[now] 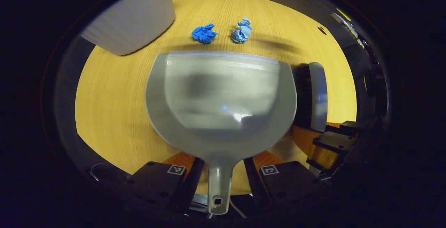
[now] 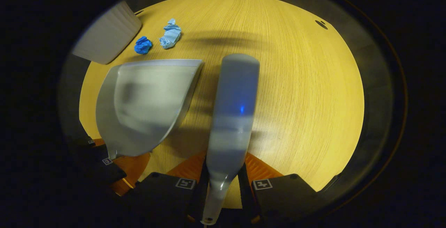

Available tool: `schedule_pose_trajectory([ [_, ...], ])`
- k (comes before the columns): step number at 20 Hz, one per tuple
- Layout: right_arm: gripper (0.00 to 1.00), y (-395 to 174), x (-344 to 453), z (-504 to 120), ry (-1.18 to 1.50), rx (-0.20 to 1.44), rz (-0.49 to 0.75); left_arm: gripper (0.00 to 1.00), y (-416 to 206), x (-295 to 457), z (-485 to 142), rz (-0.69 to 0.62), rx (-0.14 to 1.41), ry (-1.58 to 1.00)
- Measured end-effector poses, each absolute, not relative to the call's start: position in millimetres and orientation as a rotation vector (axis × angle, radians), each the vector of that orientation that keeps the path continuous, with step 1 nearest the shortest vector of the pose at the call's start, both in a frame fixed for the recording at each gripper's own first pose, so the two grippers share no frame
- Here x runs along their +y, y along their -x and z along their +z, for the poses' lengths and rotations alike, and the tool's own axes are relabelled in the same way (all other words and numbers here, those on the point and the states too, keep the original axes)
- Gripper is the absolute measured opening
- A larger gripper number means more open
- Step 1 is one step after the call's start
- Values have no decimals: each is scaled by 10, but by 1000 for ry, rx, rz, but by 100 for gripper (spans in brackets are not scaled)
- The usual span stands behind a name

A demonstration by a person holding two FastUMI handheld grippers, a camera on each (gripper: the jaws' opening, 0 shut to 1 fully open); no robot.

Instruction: Pick up the small broom and dustpan from the desktop, sweep the trash into the dustpan with the broom, and then empty the trash into the garbage bin.

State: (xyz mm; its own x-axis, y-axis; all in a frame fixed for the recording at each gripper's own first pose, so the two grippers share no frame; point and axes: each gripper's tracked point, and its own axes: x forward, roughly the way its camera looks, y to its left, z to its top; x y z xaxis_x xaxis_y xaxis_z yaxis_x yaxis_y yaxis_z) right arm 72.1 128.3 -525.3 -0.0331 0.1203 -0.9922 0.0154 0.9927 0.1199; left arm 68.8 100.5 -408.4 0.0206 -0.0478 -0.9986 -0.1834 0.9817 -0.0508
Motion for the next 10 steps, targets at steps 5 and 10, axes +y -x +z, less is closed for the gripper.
schedule_pose_trajectory([
  [5,43,-751,1271,-5229,-116,1609,56,35,-725,1102,-4115,111,1568,127],
  [10,41,-777,1289,-5204,-181,1596,43,30,-724,1111,-4125,100,1572,87],
])
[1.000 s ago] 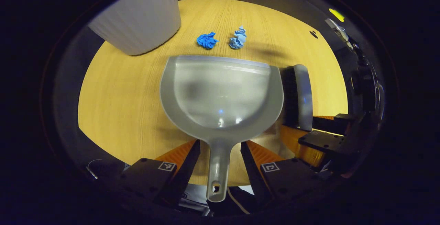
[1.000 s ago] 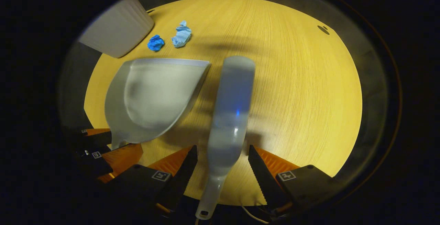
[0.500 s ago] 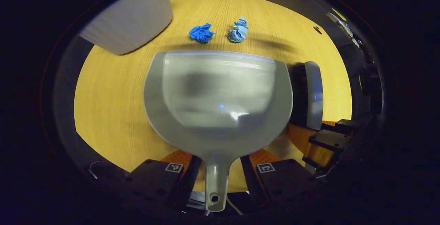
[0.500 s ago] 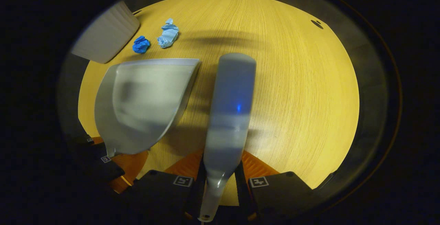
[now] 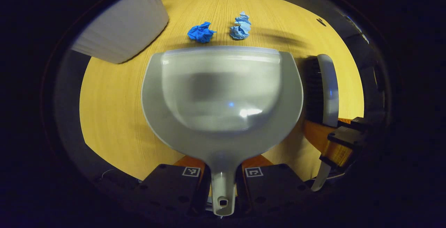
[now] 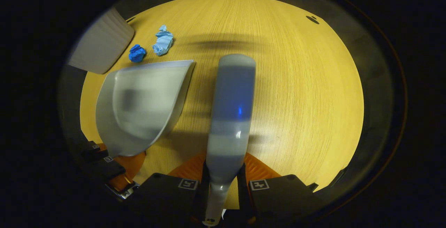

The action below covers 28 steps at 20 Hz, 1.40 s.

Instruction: Pick up the small broom and dustpan from the desktop, sweep the trash into the dustpan with the broom, and then empty the trash into the garbage bin.

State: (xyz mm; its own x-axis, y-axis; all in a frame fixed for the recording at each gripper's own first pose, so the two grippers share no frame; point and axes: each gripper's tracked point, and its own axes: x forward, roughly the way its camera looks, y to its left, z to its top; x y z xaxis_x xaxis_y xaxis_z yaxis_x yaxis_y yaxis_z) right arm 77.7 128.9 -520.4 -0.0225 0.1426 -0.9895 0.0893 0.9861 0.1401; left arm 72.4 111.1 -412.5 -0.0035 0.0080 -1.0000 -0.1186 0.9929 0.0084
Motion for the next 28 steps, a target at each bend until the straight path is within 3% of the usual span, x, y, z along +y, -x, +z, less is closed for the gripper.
schedule_pose_trajectory([
  [3,39,-792,1313,-5206,-233,1595,3,29,-718,1110,-4102,105,1583,89],
  [7,39,-799,1381,-5196,-227,1602,53,29,-717,1117,-4113,88,1581,103],
  [9,33,-856,1406,-5142,-244,1585,81,29,-707,1133,-4113,82,1577,100],
  [13,33,-1191,1282,-4981,-207,1503,135,27,-632,1176,-4075,10,1560,71],
  [14,29,-1322,1277,-4923,-193,1477,164,27,-612,1175,-4046,-6,1563,78],
  [16,36,-1668,1226,-4836,-119,1412,226,27,-595,1214,-3989,-39,1555,51],
  [20,33,-2434,1081,-4833,203,1293,413,27,-425,1458,-3989,-66,1572,-72],
  [21,30,-2574,1103,-4866,257,1289,455,27,-358,1506,-4011,-68,1580,-76],
  [24,33,-2898,1238,-5009,369,1289,541,28,-258,1619,-4048,-76,1573,-91],
  [25,28,-2973,1313,-5056,398,1289,571,27,-222,1639,-4055,-82,1578,-101],
  [27,32,-3053,1433,-5174,442,1311,606,27,-177,1693,-4089,-88,1590,-127],
  [28,29,-3057,1498,-5242,454,1331,623,27,-154,1708,-4095,-87,1595,-126],
])
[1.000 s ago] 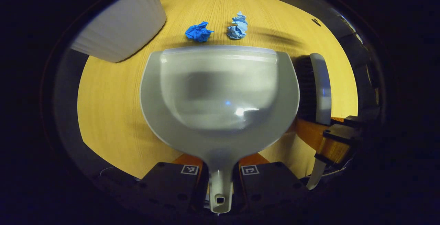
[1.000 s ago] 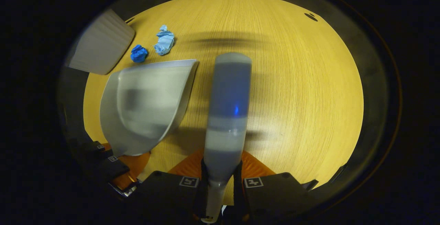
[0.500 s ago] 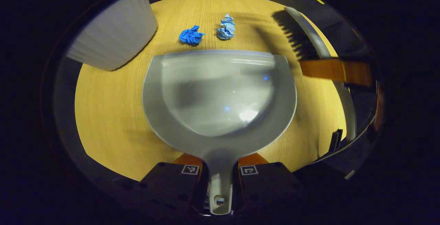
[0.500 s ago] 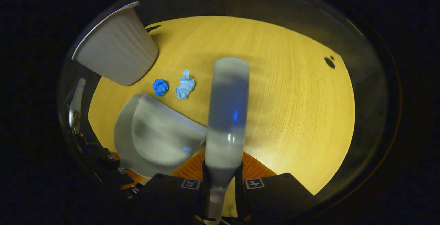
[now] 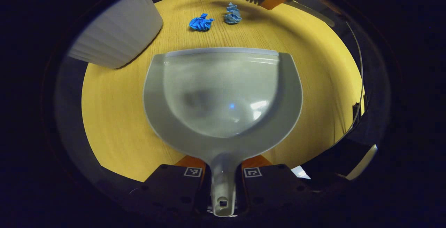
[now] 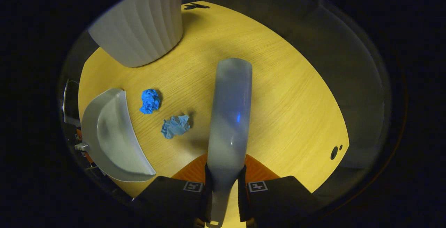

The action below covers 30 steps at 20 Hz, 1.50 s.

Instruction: Pick up the small broom and dustpan from the desktop, sweep the trash into the dustpan with the broom, and then empty the trash into the garbage bin.

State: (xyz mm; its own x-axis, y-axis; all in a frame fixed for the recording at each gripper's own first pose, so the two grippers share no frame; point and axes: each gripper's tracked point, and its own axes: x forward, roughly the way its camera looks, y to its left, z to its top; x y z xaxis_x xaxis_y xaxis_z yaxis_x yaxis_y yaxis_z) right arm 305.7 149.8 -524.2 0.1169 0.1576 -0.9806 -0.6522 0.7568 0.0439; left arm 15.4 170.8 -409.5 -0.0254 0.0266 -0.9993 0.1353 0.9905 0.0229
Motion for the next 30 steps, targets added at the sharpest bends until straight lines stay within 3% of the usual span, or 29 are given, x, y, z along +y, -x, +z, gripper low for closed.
schedule_pose_trajectory([
  [2,36,-3033,1642,-5351,479,1357,657,27,-160,1714,-4096,-90,1588,-119],
  [5,33,-2907,1883,-5422,540,1371,743,27,-156,1733,-4088,-113,1580,-133],
  [7,32,-2772,2056,-5382,583,1369,830,27,-168,1748,-4119,-128,1576,-156],
  [8,37,-2655,2165,-5337,571,1391,892,27,-165,1756,-4121,-131,1574,-161],
  [11,33,-2374,2327,-5208,603,1432,1053,27,-181,1775,-4120,-141,1566,-168],
  [12,36,-2295,2359,-5171,607,1445,1108,27,-180,1782,-4127,-152,1559,-176],
  [14,30,-2047,2406,-5044,539,1530,1220,27,-185,1799,-4151,-177,1551,-199],
  [17,32,-1719,2451,-4819,374,1654,1347,27,-159,1829,-4142,-205,1550,-234],
  [21,33,-1762,2548,-4620,25,1699,1265,27,-137,1835,-4204,-201,1535,-231],
  [27,35,-1868,2454,-4212,-330,1466,1150,27,-232,1798,-4202,-158,1400,-212],
  [28,32,-1899,2442,-4154,-382,1422,1122,27,-230,1807,-4242,-157,1360,-193],
  [30,36,-1971,2410,-4071,-485,1319,1069,27,-215,1798,-4319,-144,1275,-144],
])
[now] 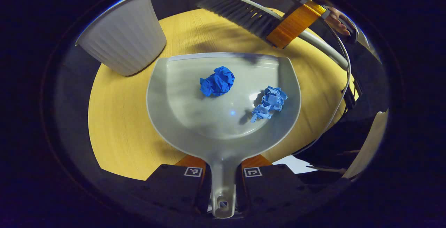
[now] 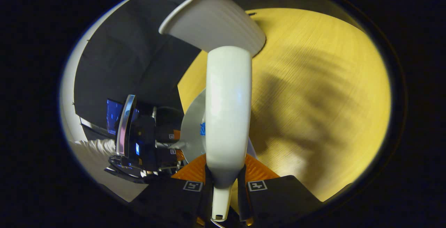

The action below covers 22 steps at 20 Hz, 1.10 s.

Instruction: Pick up the small broom and dustpan from the desktop, sweep the trash into the dustpan with the broom, and then empty the trash into the garbage bin.

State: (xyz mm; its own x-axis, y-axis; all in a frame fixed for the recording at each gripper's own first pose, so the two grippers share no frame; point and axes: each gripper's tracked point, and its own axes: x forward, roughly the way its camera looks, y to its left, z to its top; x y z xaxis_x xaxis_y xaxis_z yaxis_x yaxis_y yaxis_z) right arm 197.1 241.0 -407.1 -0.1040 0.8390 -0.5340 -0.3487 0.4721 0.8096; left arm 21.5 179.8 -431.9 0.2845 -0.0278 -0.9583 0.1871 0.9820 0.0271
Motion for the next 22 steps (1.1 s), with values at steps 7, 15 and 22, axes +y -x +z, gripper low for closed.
schedule_pose_trajectory([
  [7,31,-2386,1841,-3697,-851,918,933,27,-313,1762,-4343,-74,1015,-52],
  [15,32,-2237,1717,-3684,-829,755,895,27,-1079,2117,-3536,-15,779,-41],
  [22,31,-2068,1717,-3493,-827,748,906,27,-1483,3318,-2982,187,885,-107],
])
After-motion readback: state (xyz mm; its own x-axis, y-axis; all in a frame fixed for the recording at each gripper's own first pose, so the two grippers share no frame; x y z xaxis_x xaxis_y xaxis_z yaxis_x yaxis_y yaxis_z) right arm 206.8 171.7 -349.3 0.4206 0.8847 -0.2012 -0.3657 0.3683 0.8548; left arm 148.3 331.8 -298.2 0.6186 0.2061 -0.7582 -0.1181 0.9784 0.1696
